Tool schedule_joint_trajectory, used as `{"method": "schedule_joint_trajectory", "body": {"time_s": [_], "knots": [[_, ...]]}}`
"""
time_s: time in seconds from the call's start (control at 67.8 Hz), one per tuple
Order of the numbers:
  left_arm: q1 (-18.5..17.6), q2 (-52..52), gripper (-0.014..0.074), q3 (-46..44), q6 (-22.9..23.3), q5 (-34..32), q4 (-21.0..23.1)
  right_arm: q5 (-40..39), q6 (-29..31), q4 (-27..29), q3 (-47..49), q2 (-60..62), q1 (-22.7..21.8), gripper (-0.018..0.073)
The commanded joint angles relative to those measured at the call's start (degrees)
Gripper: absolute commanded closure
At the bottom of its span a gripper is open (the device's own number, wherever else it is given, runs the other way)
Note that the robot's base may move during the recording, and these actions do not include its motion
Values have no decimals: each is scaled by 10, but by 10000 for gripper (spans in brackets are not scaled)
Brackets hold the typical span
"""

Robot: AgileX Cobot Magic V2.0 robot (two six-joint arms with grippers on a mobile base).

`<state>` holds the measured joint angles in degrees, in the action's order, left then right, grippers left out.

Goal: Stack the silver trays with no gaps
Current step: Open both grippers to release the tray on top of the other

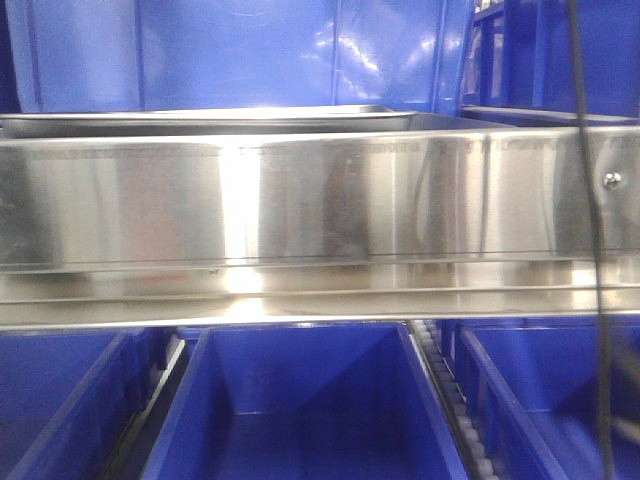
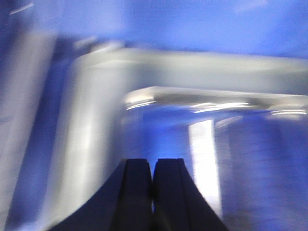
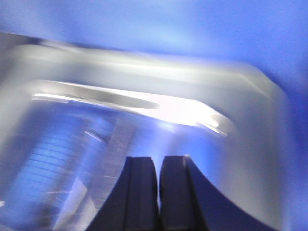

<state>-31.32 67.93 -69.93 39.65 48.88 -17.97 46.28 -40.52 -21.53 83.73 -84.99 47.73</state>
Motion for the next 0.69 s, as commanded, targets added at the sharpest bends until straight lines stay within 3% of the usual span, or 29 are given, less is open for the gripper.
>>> {"method": "schedule_joint_trajectory", "body": {"time_s": [0.0,0.162,0.295,0.428,0.546,0.679], "knots": [[-4,-47,606,53,-11,-106,34,-86,17,-12,-43,30,12,578],[-13,-137,606,203,-11,-302,51,-242,17,-21,-172,102,20,578],[-51,-203,606,282,-26,-395,40,-356,18,-77,-260,175,20,578],[-100,-241,606,328,-26,-424,-24,-445,18,-113,-323,245,20,578],[-149,-267,606,352,-26,-424,-70,-450,18,-116,-369,302,20,578],[-198,-301,606,359,-26,-420,-85,-448,18,-116,-420,381,20,578]]}}
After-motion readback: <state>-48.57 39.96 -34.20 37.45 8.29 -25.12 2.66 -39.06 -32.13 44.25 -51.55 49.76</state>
